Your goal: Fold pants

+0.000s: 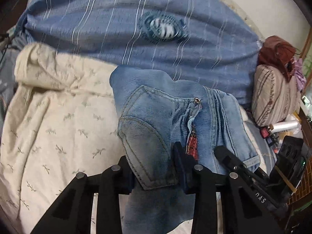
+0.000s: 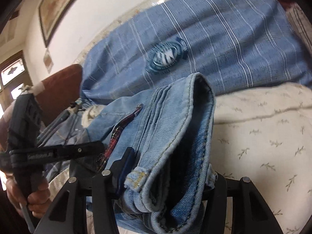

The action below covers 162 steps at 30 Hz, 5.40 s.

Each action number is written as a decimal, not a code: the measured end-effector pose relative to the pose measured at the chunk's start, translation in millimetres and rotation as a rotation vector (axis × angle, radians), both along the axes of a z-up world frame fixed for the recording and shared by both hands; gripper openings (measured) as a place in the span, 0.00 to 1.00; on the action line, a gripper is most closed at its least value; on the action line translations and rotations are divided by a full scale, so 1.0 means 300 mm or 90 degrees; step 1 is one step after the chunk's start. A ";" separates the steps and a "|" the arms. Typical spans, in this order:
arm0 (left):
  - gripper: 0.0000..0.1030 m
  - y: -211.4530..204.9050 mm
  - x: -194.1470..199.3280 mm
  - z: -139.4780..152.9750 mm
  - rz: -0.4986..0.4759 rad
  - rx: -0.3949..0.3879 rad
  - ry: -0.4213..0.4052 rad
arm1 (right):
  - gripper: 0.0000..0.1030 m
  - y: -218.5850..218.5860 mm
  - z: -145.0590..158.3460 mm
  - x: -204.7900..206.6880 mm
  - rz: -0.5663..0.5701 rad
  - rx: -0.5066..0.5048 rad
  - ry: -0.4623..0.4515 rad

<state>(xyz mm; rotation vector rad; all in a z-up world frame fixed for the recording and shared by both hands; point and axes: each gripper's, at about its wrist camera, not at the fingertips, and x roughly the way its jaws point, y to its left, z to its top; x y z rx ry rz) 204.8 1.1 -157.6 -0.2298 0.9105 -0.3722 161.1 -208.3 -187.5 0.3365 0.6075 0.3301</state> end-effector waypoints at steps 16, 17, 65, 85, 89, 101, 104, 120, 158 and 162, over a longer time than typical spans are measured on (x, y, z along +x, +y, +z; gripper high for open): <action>0.86 -0.007 -0.138 0.092 0.092 0.185 -0.082 | 0.71 -0.117 -0.070 -0.020 -0.058 0.028 0.112; 0.87 -0.006 -0.166 0.124 0.095 0.199 -0.107 | 0.71 -0.124 -0.056 -0.040 -0.065 0.026 0.098; 1.00 0.072 -0.813 0.688 0.199 0.247 -0.376 | 0.77 0.175 0.617 -0.733 -0.089 -0.134 -0.166; 1.00 0.090 -0.797 0.666 0.202 0.242 -0.359 | 0.77 0.172 0.611 -0.734 -0.098 -0.127 -0.168; 1.00 0.092 -0.797 0.662 0.203 0.242 -0.357 | 0.77 0.165 0.609 -0.735 -0.100 -0.124 -0.167; 1.00 0.088 -0.798 0.663 0.204 0.242 -0.357 | 0.77 0.162 0.601 -0.729 -0.100 -0.116 -0.162; 1.00 0.086 -0.798 0.663 0.204 0.243 -0.357 | 0.77 0.159 0.599 -0.726 -0.101 -0.115 -0.161; 1.00 0.079 -0.794 0.655 0.195 0.245 -0.356 | 0.77 0.168 0.580 -0.702 -0.096 -0.124 -0.154; 1.00 0.112 -0.766 0.643 0.194 0.222 -0.343 | 0.77 0.196 0.594 -0.665 -0.097 -0.133 -0.151; 1.00 0.121 -0.767 0.640 0.195 0.216 -0.341 | 0.77 0.198 0.599 -0.668 -0.101 -0.132 -0.153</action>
